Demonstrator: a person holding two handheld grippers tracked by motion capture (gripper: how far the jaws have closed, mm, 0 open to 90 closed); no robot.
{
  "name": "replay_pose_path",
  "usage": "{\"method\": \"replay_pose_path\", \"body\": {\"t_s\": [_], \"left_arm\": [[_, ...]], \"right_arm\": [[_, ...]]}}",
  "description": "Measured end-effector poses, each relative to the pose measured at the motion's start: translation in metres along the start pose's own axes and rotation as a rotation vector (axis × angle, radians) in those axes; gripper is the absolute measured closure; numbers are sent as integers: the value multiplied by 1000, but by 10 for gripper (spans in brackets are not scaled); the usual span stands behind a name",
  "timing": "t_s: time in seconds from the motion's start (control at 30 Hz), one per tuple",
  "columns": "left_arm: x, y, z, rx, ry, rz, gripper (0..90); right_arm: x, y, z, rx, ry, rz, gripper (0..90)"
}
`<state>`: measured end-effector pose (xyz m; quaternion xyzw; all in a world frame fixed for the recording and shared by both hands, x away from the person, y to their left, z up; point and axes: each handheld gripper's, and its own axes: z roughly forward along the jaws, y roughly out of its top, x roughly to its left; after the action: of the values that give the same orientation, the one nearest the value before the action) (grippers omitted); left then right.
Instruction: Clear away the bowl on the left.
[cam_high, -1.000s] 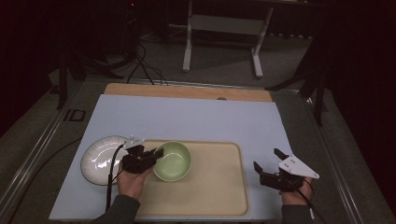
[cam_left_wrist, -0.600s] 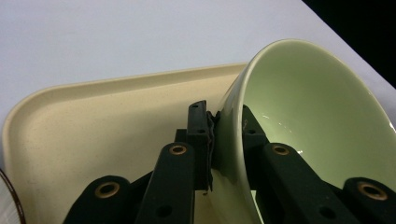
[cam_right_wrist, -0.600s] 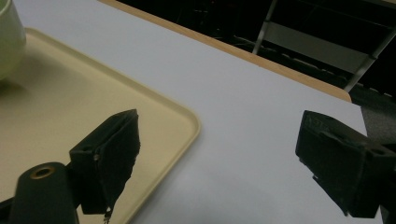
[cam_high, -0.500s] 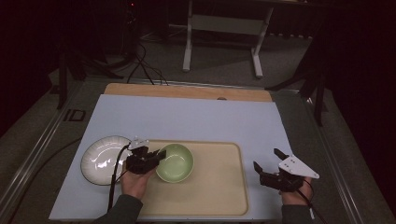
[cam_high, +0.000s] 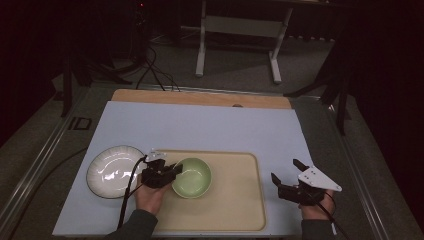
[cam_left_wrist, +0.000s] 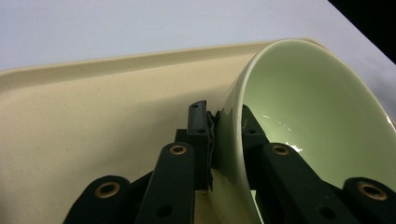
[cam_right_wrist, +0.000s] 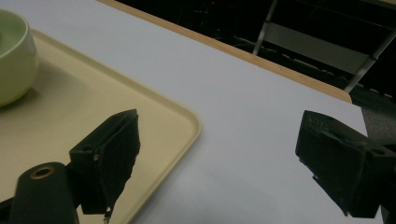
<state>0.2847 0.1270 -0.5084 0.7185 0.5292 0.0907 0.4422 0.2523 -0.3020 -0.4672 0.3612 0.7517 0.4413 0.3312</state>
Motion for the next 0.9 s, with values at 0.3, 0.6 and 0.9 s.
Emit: {"method": "replay_pose_path", "body": {"t_s": [0.3, 0.6, 0.9], "left_arm": [[-2, -3, 5, 5, -13, -9, 813], [-5, -5, 8, -3, -15, -3, 815], [-7, -6, 11, 6, -8, 1, 815]], "right_arm": [[0, 0, 0, -2, -1, 0, 132], [0, 0, 0, 0, 0, 0, 131], [1, 0, 0, 2, 0, 0, 131]]}}
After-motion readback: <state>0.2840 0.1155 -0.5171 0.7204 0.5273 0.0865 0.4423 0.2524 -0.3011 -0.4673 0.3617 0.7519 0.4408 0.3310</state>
